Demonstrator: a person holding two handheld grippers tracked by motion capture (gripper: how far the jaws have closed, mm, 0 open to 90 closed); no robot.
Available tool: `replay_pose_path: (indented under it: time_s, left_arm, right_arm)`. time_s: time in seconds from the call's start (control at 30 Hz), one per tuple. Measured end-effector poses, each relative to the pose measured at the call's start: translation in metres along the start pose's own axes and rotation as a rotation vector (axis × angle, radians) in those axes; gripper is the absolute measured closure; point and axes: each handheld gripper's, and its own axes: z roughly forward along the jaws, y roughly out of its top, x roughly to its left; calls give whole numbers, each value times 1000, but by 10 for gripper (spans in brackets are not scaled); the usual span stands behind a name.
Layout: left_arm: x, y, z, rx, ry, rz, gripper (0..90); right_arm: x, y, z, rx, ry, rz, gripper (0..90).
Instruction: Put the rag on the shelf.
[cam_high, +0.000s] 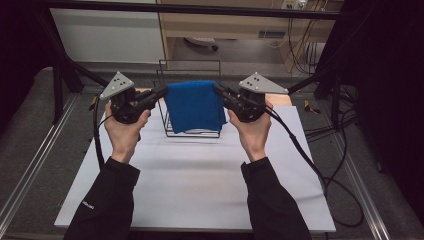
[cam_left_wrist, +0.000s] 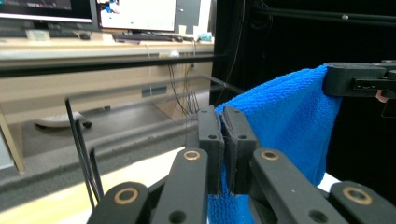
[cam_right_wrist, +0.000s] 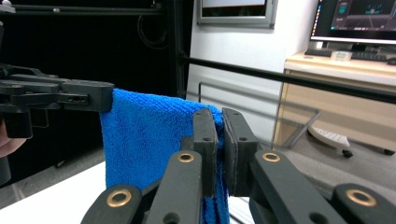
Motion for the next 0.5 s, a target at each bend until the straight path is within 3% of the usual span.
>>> replay_pose_path:
  time_s: [0.5]
  left_arm:
    - [11,57,8,-68,47,29,866]
  right_arm:
    - [-7,47,16,-66,-21,-14,852]
